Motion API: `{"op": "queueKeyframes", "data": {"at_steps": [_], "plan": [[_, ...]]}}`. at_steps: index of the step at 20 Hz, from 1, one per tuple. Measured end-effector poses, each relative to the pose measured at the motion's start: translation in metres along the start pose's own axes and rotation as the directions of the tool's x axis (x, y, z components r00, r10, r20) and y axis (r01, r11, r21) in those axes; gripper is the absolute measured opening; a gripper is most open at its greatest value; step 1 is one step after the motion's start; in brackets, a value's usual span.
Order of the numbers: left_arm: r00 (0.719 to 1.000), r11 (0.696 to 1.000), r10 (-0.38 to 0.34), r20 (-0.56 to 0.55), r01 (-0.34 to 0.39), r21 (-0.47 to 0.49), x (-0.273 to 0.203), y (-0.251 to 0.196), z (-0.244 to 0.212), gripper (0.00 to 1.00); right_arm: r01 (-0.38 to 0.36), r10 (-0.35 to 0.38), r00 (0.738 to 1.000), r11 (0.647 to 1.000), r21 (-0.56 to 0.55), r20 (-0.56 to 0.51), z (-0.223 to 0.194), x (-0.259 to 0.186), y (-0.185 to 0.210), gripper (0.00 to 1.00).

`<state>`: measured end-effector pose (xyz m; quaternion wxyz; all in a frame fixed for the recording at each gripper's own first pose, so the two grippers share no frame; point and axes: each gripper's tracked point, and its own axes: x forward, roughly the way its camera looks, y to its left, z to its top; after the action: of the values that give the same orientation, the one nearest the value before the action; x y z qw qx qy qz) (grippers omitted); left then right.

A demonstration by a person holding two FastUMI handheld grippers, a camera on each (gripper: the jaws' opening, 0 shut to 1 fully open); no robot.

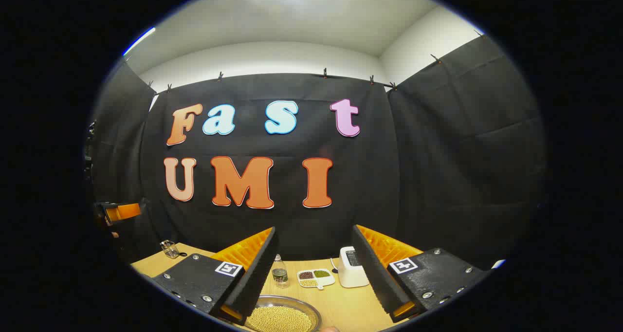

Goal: First push the handle of the pot to place it horizontally, then grasp the pot with both hands and set it on the induction cooktop.

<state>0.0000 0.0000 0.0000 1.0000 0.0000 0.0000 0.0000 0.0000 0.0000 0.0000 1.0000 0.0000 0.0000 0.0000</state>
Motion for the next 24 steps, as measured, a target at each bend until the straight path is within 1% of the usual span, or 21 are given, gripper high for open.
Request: {"op": "queueKeyframes", "data": {"at_steps": [1,2,3,4,5,9,18,24], "plan": [[1.0,0.999,0.027,0.001,-0.027,-0.034,0.005,0.014,0.008,0.98,0.001,-0.001,1.0,1.0,0.0,-0.003,-0.001,0.0,-0.002,0.94],[0.996,0.996,0.083,0.025,-0.082,-0.018,0.008,0.035,0.016,0.98,0.003,-0.003,1.0,1.0,-0.002,-0.004,-0.002,-0.001,-0.005,0.94],[0.989,0.99,0.136,0.051,-0.137,0.017,0.008,0.056,0.024,0.98,0.006,-0.006,1.0,1.0,-0.005,-0.006,-0.001,-0.002,-0.007,0.94],[0.983,0.984,0.172,0.068,-0.175,0.043,0.007,0.069,0.03,0.97,0.009,-0.009,1.0,1.0,-0.008,-0.006,-0.001,-0.002,-0.009,0.94],[0.979,0.98,0.19,0.078,-0.194,0.051,0.005,0.073,0.032,0.98,0.011,-0.011,1.0,1.0,-0.006,-0.003,0.0,-0.003,-0.012,0.94],[0.973,0.973,0.209,0.102,-0.217,0.081,-0.004,0.082,0.038,0.98,0.012,-0.012,1.0,1.0,0.01,0.007,0.004,-0.004,-0.015,0.94],[0.978,0.972,0.168,0.125,-0.185,0.142,-0.016,0.068,0.044,0.98,-0.022,0.022,1.0,1.0,-0.003,-0.002,0.0,-0.005,-0.003,0.94],[0.975,0.965,0.166,0.15,-0.192,0.178,-0.023,0.067,0.048,0.98,-0.038,0.038,0.999,0.999,-0.003,-0.014,-0.008,-0.005,0.001,0.94]]}}
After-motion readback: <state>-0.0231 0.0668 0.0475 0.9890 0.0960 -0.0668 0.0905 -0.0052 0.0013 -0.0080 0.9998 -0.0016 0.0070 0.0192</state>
